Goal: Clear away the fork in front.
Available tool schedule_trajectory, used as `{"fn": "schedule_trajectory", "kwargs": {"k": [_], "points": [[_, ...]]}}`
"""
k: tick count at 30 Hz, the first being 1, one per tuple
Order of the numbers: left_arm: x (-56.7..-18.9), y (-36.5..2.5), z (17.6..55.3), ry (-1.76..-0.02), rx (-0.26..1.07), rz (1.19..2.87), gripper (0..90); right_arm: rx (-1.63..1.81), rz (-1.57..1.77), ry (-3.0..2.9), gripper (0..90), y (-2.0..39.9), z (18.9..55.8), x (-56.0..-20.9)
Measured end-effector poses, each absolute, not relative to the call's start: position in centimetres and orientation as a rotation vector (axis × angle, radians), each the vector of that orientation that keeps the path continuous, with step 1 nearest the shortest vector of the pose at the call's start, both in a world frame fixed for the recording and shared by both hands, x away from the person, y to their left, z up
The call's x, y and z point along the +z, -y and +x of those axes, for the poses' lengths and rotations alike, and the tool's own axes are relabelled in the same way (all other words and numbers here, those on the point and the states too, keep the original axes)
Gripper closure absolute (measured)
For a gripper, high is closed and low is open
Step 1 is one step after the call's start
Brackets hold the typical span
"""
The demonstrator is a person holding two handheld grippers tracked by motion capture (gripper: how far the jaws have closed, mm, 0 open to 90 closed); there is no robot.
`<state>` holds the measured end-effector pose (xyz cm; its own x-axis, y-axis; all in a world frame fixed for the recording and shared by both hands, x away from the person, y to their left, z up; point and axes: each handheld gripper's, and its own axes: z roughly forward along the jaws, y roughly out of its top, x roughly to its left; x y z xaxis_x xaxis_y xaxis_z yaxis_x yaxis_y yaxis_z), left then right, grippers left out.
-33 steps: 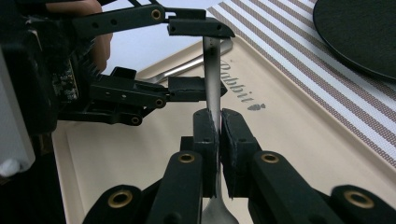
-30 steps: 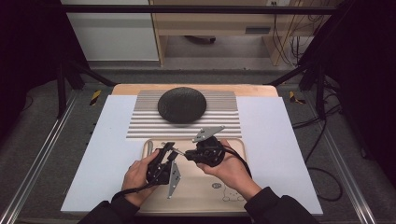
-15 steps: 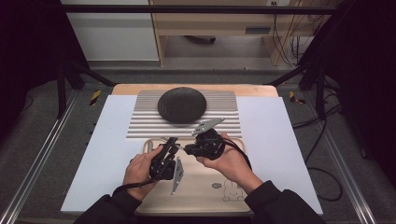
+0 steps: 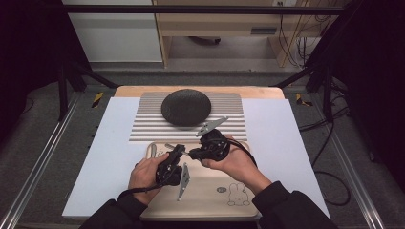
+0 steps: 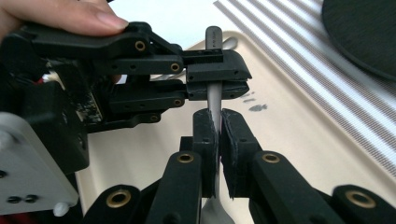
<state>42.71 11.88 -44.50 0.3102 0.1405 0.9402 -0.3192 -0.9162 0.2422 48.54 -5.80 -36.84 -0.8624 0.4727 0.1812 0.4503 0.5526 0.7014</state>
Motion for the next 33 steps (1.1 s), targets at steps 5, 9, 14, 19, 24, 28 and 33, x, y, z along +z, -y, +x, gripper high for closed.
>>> {"fn": "schedule_trajectory", "kwargs": {"k": [5, 9, 14, 19, 24, 28, 33], "points": [[-45.0, -11.9, 42.3, 0.197, 1.624, 2.231, 87.0, 1.328, 0.823, -2.693, 65.0, 6.6, 48.6, -36.3], [-45.1, -12.0, 42.2, 0.217, 1.623, 2.272, 87.0, 1.425, 0.852, -2.588, 54.4, 7.9, 48.6, -35.5], [-45.3, -12.4, 42.2, 0.198, 1.58, 2.276, 87.0, 1.475, 0.911, -2.425, 43.0, 10.7, 49.0, -35.0], [-45.3, -12.6, 42.2, 0.193, 1.565, 2.289, 87.0, 1.478, 0.997, -2.288, 35.1, 13.7, 49.3, -35.8], [-45.1, -12.8, 42.2, 0.183, 1.546, 2.298, 87.0, 1.485, 1.049, -2.182, 28.6, 15.8, 48.9, -37.1], [-44.9, -12.9, 42.2, 0.168, 1.523, 2.302, 87.0, 1.499, 1.077, -2.078, 21.7, 17.2, 48.3, -38.2], [-44.1, -13.4, 42.4, 0.159, 1.496, 2.318, 87.0, 1.507, 1.106, -1.969, 16.0, 19.1, 47.1, -39.9]]}}
